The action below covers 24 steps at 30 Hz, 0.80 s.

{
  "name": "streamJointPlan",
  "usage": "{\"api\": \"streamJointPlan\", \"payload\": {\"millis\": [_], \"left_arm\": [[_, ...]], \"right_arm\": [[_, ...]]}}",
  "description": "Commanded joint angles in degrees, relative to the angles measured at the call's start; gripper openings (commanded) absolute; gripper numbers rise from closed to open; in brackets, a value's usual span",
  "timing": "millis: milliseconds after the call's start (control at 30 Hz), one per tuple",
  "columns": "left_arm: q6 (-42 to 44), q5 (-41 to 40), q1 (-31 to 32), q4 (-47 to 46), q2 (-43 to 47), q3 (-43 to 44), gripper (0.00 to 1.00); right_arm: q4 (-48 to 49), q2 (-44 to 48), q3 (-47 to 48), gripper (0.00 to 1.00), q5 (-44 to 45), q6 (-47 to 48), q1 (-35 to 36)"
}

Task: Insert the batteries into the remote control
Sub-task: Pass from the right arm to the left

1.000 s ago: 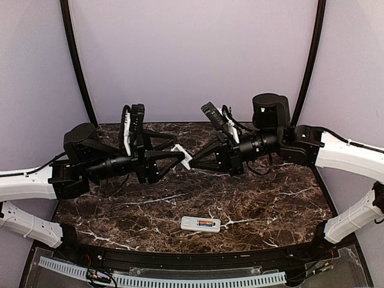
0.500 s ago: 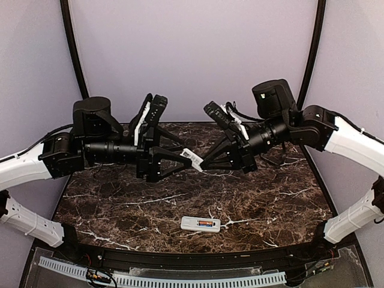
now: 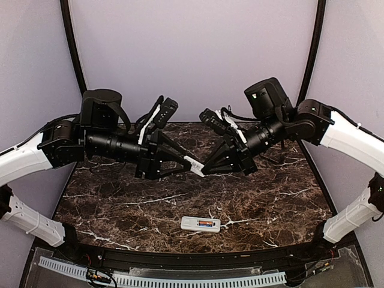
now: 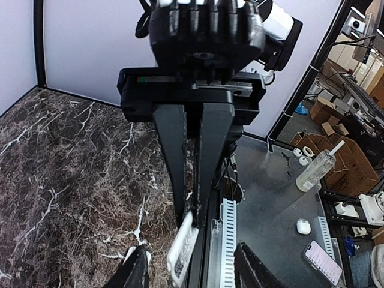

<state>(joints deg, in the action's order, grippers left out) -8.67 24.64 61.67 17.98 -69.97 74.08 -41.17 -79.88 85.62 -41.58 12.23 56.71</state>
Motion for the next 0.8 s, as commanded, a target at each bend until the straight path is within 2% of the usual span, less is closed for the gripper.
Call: {"api": "streamJointPlan", "payload": {"millis": [0,67,133,200,300,433,533,600,667,700,767], "left_arm": [[0.3,0.2,-0.6,5.2,-1.5,2.2,0.47],[0.3,0.3,-0.7,5.1,-1.8,2.4,0.47],[0.1,0.7,-0.7,4.1,-1.8,2.5,0.42],[-0.4,0.8,-0.7,2.9,-1.8,2.5,0.30],[-0.8,1.1,-0.7,1.7,-2.1,2.6,0.25],[-0.6,1.7,-0.7,1.2,-2.0,2.5,0.25],[0.0,2.1,-0.8,1.3,-1.6,2.6,0.32],[0.3,1.9,-0.8,1.3,-1.4,2.7,0.31],[0.3,1.8,-0.8,1.4,-1.4,2.7,0.21],[0.3,1.9,-0.8,1.3,-1.4,2.7,0.12],[0.2,2.3,-0.9,1.0,-1.5,2.6,0.05]], "right_arm": [[-0.9,0.2,1.8,0.00,-0.5,1.3,0.0],[-0.9,0.0,2.0,0.00,-0.8,1.4,0.2],[-1.0,-0.3,2.3,0.00,-0.9,1.5,0.3],[-1.2,-0.4,2.4,0.00,-0.9,1.7,0.5],[-1.5,-0.6,2.7,0.00,-1.0,1.9,0.7],[-2.4,-0.9,3.1,0.00,-0.7,2.4,0.7],[-2.9,-1.1,3.4,0.00,-0.6,2.7,0.7],[-3.1,-1.4,3.7,0.00,-0.7,2.8,0.6],[-3.1,-1.4,3.8,0.00,-0.7,2.9,0.7],[-3.1,-1.4,3.8,0.00,-0.8,2.8,0.7],[-3.1,-1.6,3.8,0.00,-0.9,2.9,0.7]]}}
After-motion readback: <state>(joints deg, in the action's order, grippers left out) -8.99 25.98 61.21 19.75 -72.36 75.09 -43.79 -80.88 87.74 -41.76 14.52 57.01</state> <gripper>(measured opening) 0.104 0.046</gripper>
